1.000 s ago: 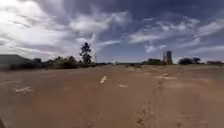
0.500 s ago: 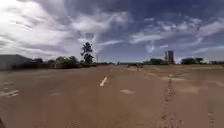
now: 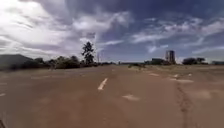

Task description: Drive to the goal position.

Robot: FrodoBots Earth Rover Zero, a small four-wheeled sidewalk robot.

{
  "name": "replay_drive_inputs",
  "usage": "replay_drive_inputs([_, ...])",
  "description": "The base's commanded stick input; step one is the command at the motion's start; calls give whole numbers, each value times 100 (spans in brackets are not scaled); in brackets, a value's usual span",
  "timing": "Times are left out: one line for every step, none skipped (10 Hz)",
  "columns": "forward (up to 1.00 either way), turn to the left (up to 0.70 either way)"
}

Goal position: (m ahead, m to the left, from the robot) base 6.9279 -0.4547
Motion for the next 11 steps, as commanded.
replay_drive_inputs([98,0])
replay_drive_inputs([99,0])
replay_drive_inputs([100,0])
replay_drive_inputs([100,0])
replay_drive_inputs([100,0])
replay_drive_inputs([100,0])
replay_drive_inputs([100,0])
replay_drive_inputs([100,0])
replay_drive_inputs([100,0])
replay_drive_inputs([100,0])
replay_drive_inputs([100,0])
